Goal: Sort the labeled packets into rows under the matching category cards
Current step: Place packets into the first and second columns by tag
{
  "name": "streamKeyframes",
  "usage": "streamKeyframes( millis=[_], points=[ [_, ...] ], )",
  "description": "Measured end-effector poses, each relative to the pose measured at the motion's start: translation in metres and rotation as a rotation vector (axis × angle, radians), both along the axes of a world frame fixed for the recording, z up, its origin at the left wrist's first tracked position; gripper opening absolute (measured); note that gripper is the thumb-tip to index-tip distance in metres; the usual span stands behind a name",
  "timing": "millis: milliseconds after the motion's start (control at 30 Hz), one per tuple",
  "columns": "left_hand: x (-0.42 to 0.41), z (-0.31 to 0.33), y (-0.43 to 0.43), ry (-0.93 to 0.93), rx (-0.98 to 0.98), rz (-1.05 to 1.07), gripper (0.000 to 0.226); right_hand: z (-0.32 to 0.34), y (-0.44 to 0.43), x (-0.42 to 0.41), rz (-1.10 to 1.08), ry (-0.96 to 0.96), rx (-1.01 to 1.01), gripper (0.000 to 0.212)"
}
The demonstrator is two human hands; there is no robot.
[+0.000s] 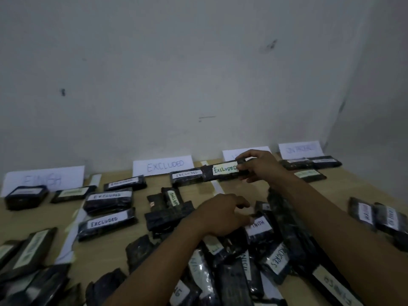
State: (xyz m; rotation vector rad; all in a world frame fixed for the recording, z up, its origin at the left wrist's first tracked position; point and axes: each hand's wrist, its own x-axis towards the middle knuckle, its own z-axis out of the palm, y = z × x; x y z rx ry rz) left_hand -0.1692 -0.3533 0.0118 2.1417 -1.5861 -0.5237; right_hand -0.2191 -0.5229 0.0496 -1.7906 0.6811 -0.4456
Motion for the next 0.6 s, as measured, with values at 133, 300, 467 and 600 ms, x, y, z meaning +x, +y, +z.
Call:
streamKeyframes(
  millis=[133,300,467,600],
  points=[
    [0.031,0.018,0.043,-0.077,-0.043,0.132,0.041,-0.011,0.004,0.039,0.055,0.119,-0.112,0.013],
    [0.065,0.0,0.103,-0.276,0.055,0.287,0.056,-0.031,0.021,0.067,0.152,0.242,-0.118,0.01],
    [0.079,-0.026,0.133,-0.117,0.024,0.307,0.063,-0.048,0.035,0.08,0.148,0.352,-0.228,0.012],
    [0.085,-0.028,0.137,-0.083,-0.098,0.374,0.05,-0.054,0.039,0.085,0.119,0.379,-0.37,0.022]
  ],
)
